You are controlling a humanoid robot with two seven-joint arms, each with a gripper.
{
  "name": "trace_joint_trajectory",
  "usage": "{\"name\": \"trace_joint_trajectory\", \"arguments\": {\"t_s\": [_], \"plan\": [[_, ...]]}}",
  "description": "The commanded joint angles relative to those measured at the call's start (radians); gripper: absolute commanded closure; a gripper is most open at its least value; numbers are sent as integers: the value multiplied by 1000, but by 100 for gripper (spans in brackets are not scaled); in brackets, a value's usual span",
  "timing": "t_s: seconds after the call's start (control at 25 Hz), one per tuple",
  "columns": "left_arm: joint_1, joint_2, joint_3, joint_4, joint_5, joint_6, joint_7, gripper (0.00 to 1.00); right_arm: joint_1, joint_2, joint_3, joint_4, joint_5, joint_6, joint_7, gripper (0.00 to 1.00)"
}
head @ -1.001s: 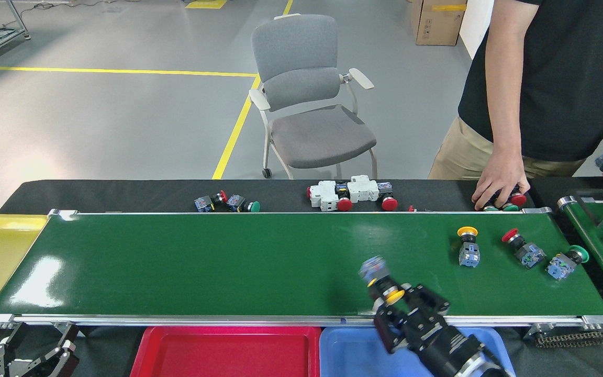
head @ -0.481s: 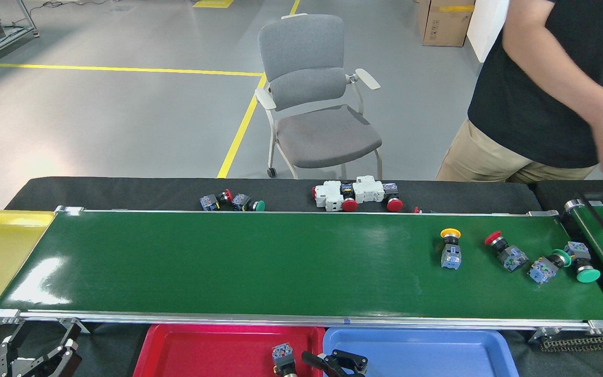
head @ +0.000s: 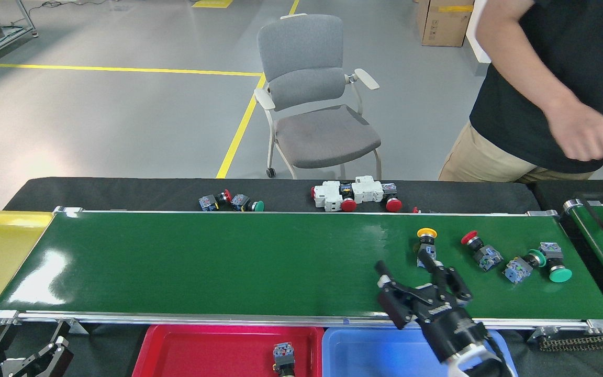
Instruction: Pick switch part from conveyor to tray
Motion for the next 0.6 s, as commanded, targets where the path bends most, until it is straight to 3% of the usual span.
{"name": "trace_joint_trajectory", "arguments": {"t_s": [0.0, 0.12, 0.2, 0.32, 0.56], "plan": [[-5, 21, 3, -8, 3, -35, 8, 0, 51, -2, -58, -28, 2, 31, -42, 1], [-5, 21, 4, -7, 0, -50, 8, 0, 163, -5, -65, -65, 11, 33, -79, 1], [-5, 21, 4, -7, -2, -50, 8, 0, 197, 4, -65, -69, 59, 36, -119, 1], [-5, 21, 4, -5, 0, -50, 8, 0, 204, 32, -65, -69, 133, 74, -134, 1], [-14, 21, 1, -7, 0, -52, 8, 0, 137, 65, -22, -65, 169, 149, -103, 1]]}}
